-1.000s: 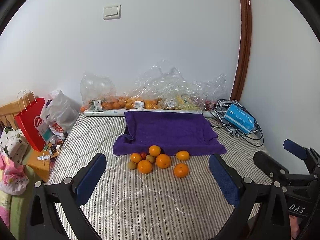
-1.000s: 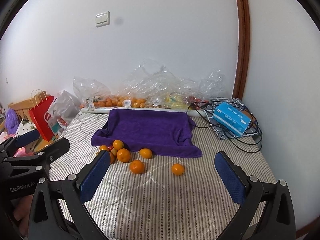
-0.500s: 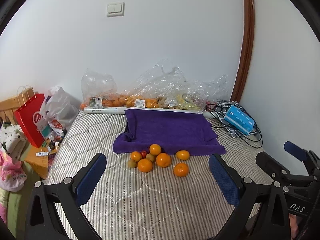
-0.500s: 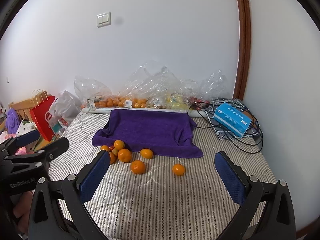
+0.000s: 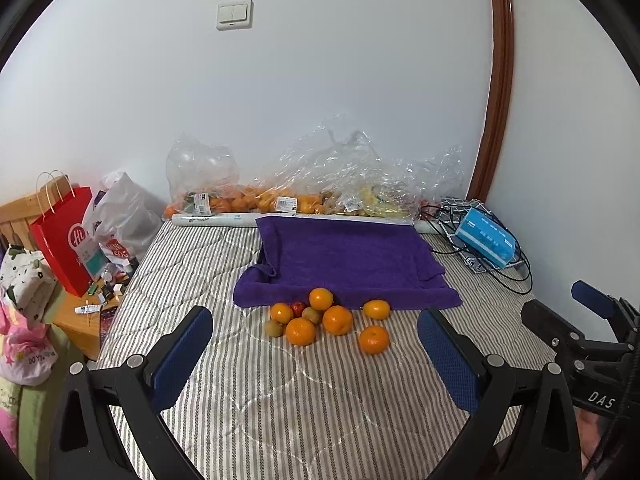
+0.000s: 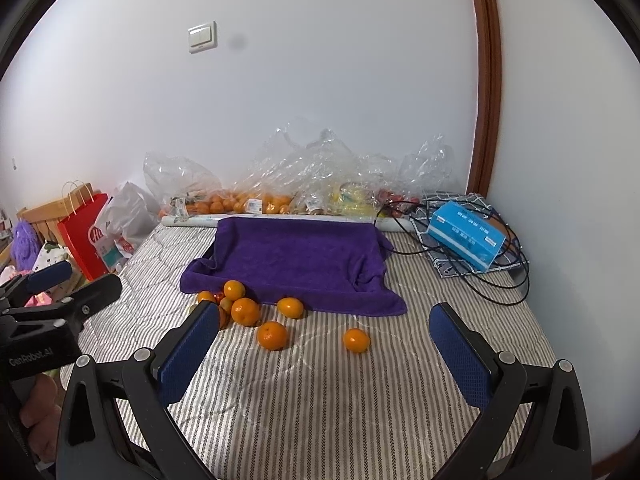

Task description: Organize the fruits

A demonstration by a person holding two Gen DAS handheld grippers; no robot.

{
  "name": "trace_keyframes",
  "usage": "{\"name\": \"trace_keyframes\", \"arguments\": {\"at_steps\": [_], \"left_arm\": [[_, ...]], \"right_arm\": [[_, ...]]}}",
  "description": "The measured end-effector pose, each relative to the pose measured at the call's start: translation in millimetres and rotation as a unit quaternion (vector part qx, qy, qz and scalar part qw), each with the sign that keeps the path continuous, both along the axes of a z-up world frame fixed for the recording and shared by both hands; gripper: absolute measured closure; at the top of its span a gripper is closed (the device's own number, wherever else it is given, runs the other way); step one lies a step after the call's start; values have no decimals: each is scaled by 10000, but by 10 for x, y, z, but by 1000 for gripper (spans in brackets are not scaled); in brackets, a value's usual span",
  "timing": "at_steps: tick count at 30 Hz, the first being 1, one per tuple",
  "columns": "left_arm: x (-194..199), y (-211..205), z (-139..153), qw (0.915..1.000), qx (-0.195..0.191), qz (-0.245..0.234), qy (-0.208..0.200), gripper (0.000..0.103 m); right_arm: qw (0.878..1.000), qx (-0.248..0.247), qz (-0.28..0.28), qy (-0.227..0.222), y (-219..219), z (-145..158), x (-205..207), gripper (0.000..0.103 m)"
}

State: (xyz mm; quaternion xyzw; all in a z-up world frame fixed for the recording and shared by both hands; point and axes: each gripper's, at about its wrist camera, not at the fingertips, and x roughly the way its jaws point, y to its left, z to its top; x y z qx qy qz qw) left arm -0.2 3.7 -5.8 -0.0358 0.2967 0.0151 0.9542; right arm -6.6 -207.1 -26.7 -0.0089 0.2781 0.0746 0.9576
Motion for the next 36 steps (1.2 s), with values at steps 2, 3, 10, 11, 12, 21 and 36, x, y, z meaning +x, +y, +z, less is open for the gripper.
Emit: {"name": "trace_keyframes", "arguments": {"at_steps": [2, 3, 10, 11, 12, 21, 36], "left_arm": [[11, 17, 9, 10000, -27, -38, -17, 0], [16, 35, 12, 10000, -40, -26, -31, 0], [91, 95, 13, 9999, -20, 114, -35, 0], [107, 106, 7, 9999, -43, 120, -21, 0], [122, 117, -2, 9999, -69, 135, 4, 0], [278, 196, -90, 9998, -127, 167, 47, 1], [832, 400, -614, 9973, -137, 9, 725, 6]], "right_arm": [[10000, -32, -77, -35, 18, 5, 11, 0], [9999, -31, -107, -60, 23, 11, 11, 0], [9999, 65, 6, -105, 33, 2, 63, 0], [9999, 28, -30, -111, 39, -3, 76, 0], [9999, -16, -54, -117, 48, -11, 98, 0], [9999, 77, 6, -83, 90, -78, 256, 0], [9997, -136, -45, 213, 48, -611, 750, 4]]}}
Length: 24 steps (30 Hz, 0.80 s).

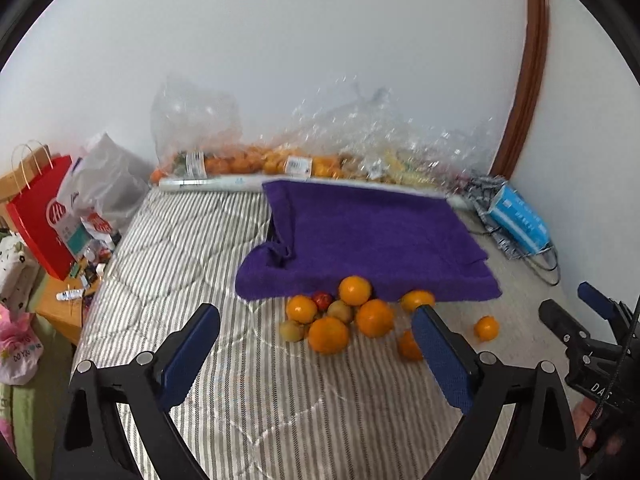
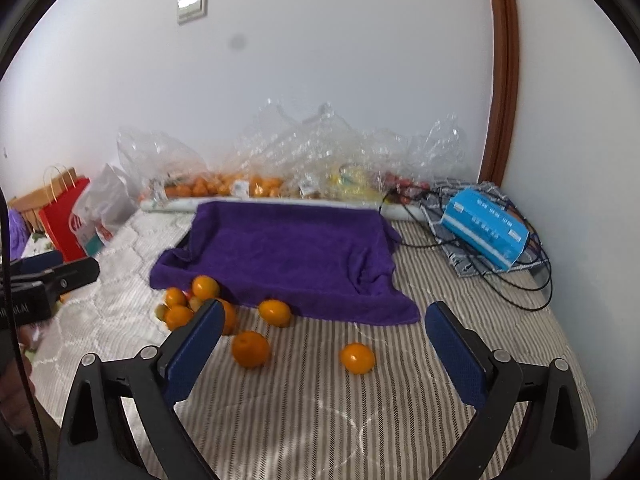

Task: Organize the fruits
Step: 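Grasp an orange with the right tool while the left tool grasps a large orange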

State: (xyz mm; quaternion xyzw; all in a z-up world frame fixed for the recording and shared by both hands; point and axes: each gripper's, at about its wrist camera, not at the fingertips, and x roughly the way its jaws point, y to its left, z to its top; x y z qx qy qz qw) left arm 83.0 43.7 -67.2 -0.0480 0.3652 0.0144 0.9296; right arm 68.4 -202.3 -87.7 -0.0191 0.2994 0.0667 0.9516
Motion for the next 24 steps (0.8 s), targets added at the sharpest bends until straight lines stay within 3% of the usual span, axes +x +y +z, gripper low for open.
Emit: {"name": "trace_keyframes", "arguments": {"at_steps": [9, 12, 19, 24], "left_arm": [[356, 39, -455, 9987, 98, 89, 501, 7], [442, 47, -593, 9978, 134, 79, 638, 7], [558, 134, -810, 9960, 113, 191, 871, 7], [553, 209, -867, 9958, -32, 175, 903, 8]], "right_arm": [[9980, 0, -79, 633, -125, -562, 422, 10], [9952, 78, -102, 970, -182, -763, 569, 16], [9913, 180, -30, 1303, -237, -1104, 731, 31], [9895, -110, 14, 1442, -172, -1266, 807, 44]]}}
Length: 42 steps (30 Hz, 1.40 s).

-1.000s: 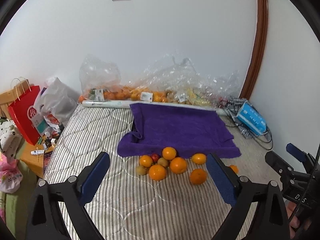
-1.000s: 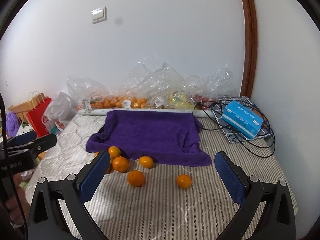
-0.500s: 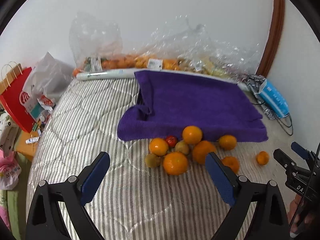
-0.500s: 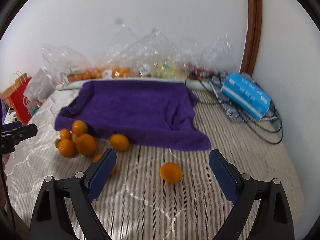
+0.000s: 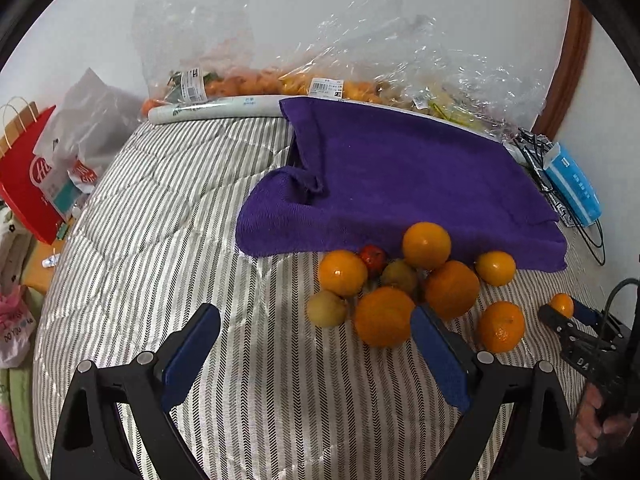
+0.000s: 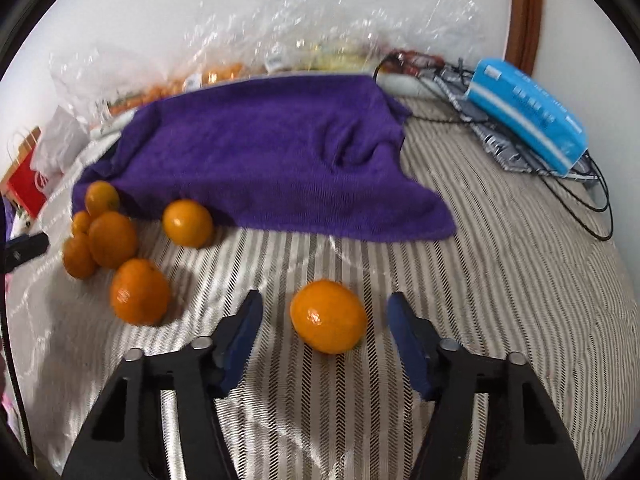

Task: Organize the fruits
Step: 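Grasp an orange with the right tool while the left tool grasps a large orange, then lift and carry both held oranges over the purple towel with both tools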

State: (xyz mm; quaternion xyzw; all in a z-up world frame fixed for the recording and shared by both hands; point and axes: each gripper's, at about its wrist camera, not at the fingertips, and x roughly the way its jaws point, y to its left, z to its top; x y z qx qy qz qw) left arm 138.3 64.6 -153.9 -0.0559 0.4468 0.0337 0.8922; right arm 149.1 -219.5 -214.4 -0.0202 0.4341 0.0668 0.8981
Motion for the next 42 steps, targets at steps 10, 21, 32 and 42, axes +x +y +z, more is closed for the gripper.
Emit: {"name": "trace_keyframes", "arguments": {"at_steps": [10, 21, 32, 42], "left_arm": [[41, -128, -182, 9992, -138, -344, 153, 19], [-10, -229, -143, 9974, -402, -604, 49, 37], [94, -358, -352, 9959, -702, -550, 176, 53], [164, -460, -354, 9980, -407, -397, 278, 64]], "right_arm": [[9995, -73, 179, -241, 29, -21, -141, 67], [9993, 100, 224, -283, -1, 0, -145, 67], [9986, 354, 278, -292, -63, 4, -136, 67], [9973, 517, 319, -407, -103, 34, -178, 67]]}}
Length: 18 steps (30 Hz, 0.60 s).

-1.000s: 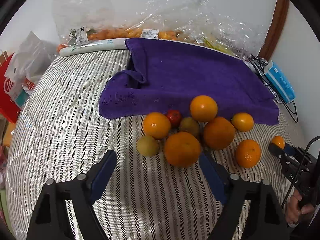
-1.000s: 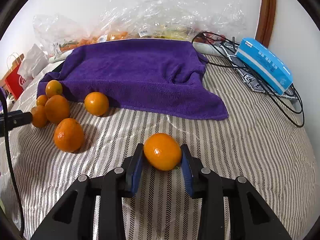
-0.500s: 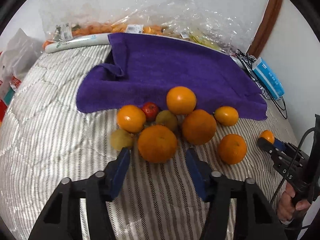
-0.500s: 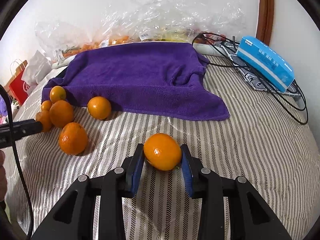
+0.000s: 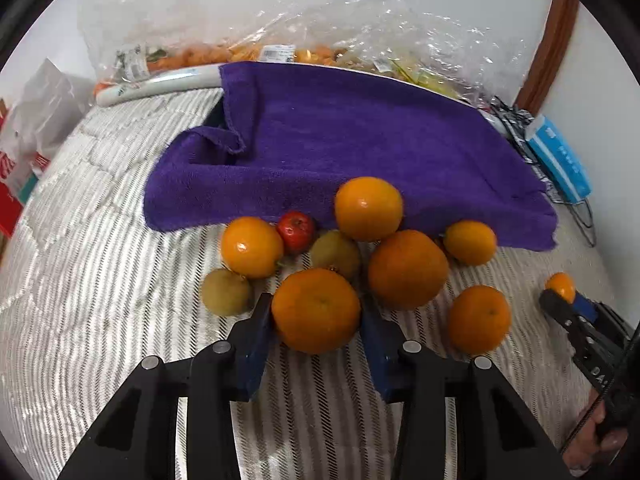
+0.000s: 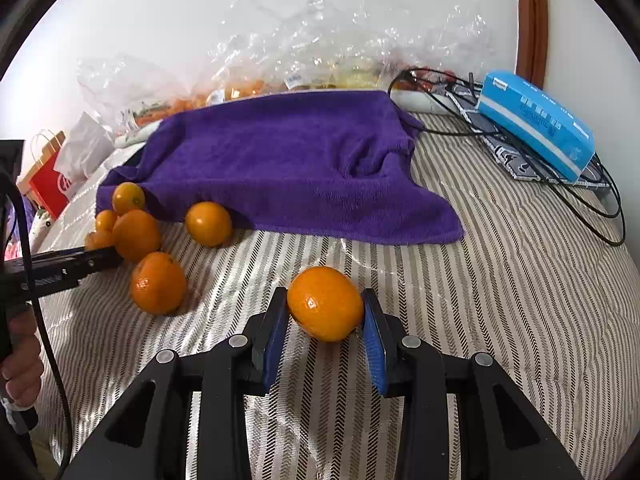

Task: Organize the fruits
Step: 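Lift and carry both held oranges over the purple towel with both tools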

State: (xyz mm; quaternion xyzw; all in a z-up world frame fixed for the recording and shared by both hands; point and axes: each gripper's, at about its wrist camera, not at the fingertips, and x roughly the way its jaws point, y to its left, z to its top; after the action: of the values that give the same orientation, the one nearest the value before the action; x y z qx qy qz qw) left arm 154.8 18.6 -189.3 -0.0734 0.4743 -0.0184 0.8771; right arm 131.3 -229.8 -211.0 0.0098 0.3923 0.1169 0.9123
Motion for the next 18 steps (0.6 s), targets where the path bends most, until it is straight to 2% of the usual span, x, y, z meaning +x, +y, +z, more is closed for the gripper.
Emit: {"name": "trace_keyframes", "arguments": {"at_steps": [4, 7, 18], "left_arm": [[-72, 32, 34, 9997, -230, -36, 50, 64], [-157, 30, 68, 9996, -237, -136, 38, 64], [-263, 253, 251, 9984, -519, -78, -229, 64]], "right_arm": [[10000, 66, 49, -8, 6, 28, -48, 67], [9998, 175, 49, 73, 21, 69, -74, 67], [9995, -51, 201, -244, 277, 464, -69, 67]]}}
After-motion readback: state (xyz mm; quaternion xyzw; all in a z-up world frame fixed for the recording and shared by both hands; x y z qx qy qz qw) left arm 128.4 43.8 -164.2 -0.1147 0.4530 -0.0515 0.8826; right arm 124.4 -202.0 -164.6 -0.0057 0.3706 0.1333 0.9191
